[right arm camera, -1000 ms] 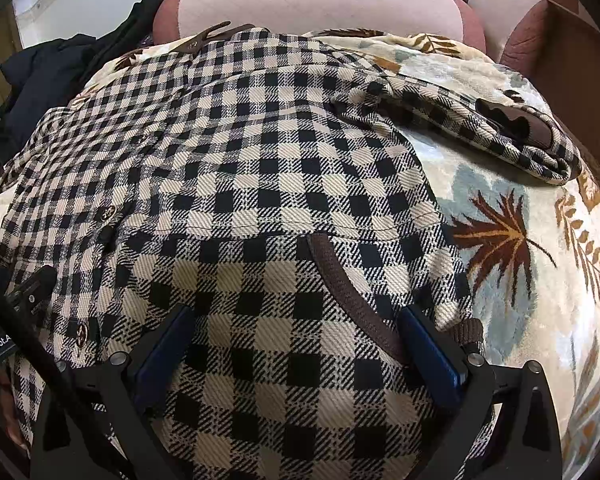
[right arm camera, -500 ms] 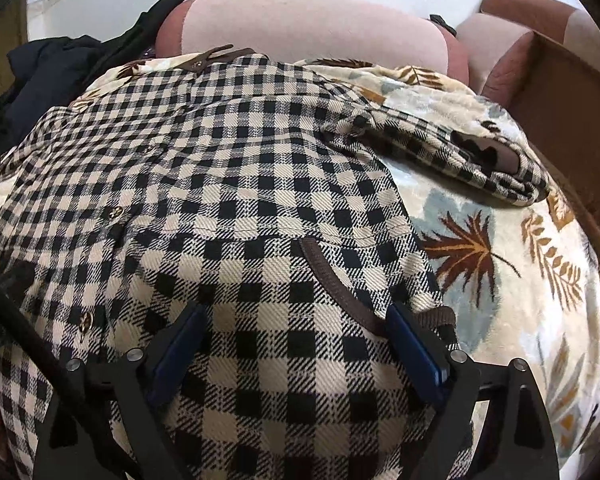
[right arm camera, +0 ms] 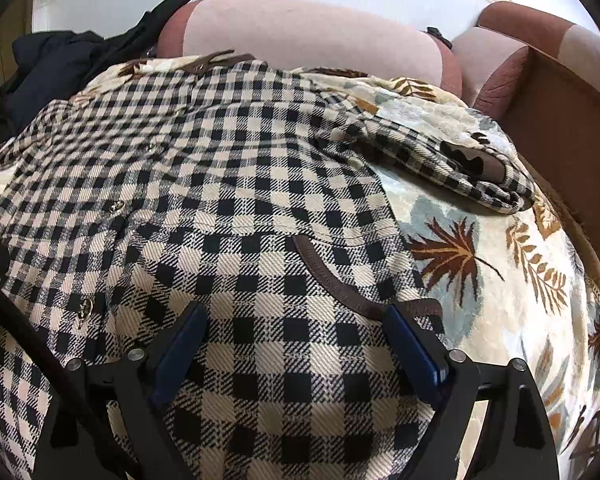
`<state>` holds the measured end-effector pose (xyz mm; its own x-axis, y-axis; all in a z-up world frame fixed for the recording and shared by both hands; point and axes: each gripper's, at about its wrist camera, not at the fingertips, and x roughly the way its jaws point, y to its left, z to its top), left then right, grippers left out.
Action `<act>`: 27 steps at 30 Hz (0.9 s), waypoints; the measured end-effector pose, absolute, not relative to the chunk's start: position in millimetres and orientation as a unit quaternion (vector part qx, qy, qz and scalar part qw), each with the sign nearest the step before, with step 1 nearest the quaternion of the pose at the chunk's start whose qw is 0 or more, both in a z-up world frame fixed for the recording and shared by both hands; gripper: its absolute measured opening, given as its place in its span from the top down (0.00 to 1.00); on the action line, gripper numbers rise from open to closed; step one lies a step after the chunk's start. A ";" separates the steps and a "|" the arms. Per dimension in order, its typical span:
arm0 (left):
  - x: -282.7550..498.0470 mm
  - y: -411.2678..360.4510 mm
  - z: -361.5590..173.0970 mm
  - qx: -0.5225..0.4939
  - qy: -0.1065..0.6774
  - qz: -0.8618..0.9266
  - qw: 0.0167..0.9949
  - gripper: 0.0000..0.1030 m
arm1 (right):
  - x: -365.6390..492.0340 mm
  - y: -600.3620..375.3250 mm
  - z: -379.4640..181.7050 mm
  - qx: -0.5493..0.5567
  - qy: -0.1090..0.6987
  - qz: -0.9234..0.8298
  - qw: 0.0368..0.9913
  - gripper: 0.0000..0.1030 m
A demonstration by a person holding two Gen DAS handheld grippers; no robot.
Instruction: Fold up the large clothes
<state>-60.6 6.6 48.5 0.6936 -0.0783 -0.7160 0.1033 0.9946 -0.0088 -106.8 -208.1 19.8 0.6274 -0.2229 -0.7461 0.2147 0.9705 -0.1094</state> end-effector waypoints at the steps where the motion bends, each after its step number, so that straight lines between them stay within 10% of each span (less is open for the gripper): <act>1: -62.9 8.5 49.6 0.013 0.389 -0.050 0.920 0.00 | -111.5 -212.5 24.7 0.011 0.408 -0.115 0.906 0.19; 17: -119.4 66.8 69.3 -0.094 0.407 -0.075 0.905 0.00 | -216.3 -292.5 13.3 0.188 0.440 -0.094 0.873 0.26; 20: -125.9 74.6 74.1 -0.086 0.400 -0.065 0.910 0.00 | -216.9 -275.8 17.4 0.174 0.444 -0.053 0.878 0.87; 27: -144.1 137.1 84.5 -0.099 0.367 0.011 0.925 0.00 | -250.1 -297.1 23.5 0.150 0.457 -0.117 0.869 0.93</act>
<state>-144.1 137.1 84.5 0.7296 -0.0526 -0.6818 -0.0933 0.9800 -0.1755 -250.1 -297.1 23.5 0.5554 -0.0669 -0.8289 0.3412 0.9273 0.1538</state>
